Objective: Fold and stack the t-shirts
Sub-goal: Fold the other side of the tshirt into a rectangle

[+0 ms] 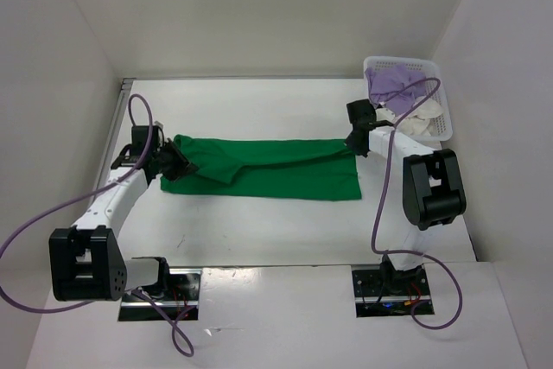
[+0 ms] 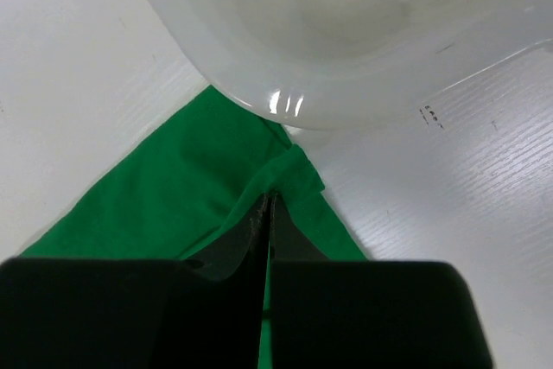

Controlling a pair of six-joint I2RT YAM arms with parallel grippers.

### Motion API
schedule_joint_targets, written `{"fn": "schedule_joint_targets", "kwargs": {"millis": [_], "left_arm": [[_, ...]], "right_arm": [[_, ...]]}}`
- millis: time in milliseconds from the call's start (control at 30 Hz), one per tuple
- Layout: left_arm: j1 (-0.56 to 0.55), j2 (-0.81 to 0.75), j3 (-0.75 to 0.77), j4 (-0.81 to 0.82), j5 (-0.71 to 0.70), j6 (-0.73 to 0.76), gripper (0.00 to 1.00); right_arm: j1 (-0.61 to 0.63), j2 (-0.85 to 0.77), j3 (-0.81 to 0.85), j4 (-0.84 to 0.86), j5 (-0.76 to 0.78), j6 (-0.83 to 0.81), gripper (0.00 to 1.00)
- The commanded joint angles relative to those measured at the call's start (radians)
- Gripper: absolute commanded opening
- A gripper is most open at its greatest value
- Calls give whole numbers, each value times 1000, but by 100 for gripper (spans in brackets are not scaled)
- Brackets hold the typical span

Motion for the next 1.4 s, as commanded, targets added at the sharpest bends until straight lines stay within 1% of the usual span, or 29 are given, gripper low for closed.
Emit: {"fn": "schedule_joint_targets", "kwargs": {"millis": [0, 67, 100, 167, 200, 300, 467, 500, 533, 600, 633, 667, 700, 733, 767, 800, 833, 867, 900, 967, 1100, 1200, 1233, 1267, 1333, 1367], "left_arm": [[4, -58, -14, -44, -54, 69, 14], [4, -70, -25, -70, -87, 83, 33], [4, -84, -25, -70, -100, 83, 49], [4, -95, -25, -80, -123, 92, 56], [4, -95, -9, -80, -123, 92, 58], [4, -86, 46, -71, -181, 103, 58], [4, -3, 78, 32, -249, 114, 59], [4, 30, 78, 49, -249, 114, 59], [4, 49, 78, 66, -259, 114, 59], [4, 121, 90, 88, -260, 114, 53], [4, 144, 100, 97, -250, 114, 49], [4, 179, 100, 106, -250, 124, 40], [4, 192, 100, 117, -241, 124, 38], [4, 205, 100, 127, -241, 124, 38], [4, 237, 100, 127, -259, 124, 38], [4, 254, 110, 138, -260, 124, 40], [4, 268, 120, 149, -260, 124, 43], [4, 291, 120, 182, -260, 124, 48], [4, 304, 138, 183, -260, 109, 50], [13, 325, 179, 213, -275, 98, 50], [13, 394, 260, 255, -348, 98, 50], [13, 471, 316, 255, -359, 98, 50], [23, 483, 328, 265, -370, 89, 50], [23, 495, 340, 282, -370, 89, 48], [23, 509, 350, 296, -370, 89, 48], [23, 534, 350, 296, -370, 89, 47]], "right_arm": [[7, 17, -8, -1, 22, 4, 2], [7, 17, -8, -2, 13, 13, 9], [7, 5, -8, -2, 4, 13, 11], [7, -11, -18, -2, 4, 13, 13], [7, -26, -18, -11, 4, 13, 18], [16, -63, -18, -20, 4, 24, 28], [61, -147, -8, -32, -25, 33, 28], [91, -147, 3, -32, -35, 33, 26], [113, -164, 3, -43, -35, 33, 21], [160, -177, 3, -43, -62, 44, 14], [217, -186, 3, -43, -71, 44, 11], [248, -186, -6, -31, -93, 56, 5], [278, -186, -6, -31, -105, 70, 4], [339, -186, -15, -15, -120, 70, 4], [369, -186, -15, 14, -143, 70, 4], [396, -174, -15, 31, -209, 70, 4], [427, -163, -15, 31, -223, 88, 4], [490, -149, -15, 43, -223, 88, 4], [519, -135, 14, 58, -254, 88, 4], [588, -89, 35, 86, -278, 98, 4], [663, -6, 87, 194, -338, 110, 4], [700, 82, 141, 221, -368, 121, 9], [700, 105, 153, 236, -380, 121, 16], [711, 142, 166, 245, -380, 121, 19], [711, 168, 186, 256, -380, 121, 23], [711, 179, 199, 273, -369, 121, 28]]}}
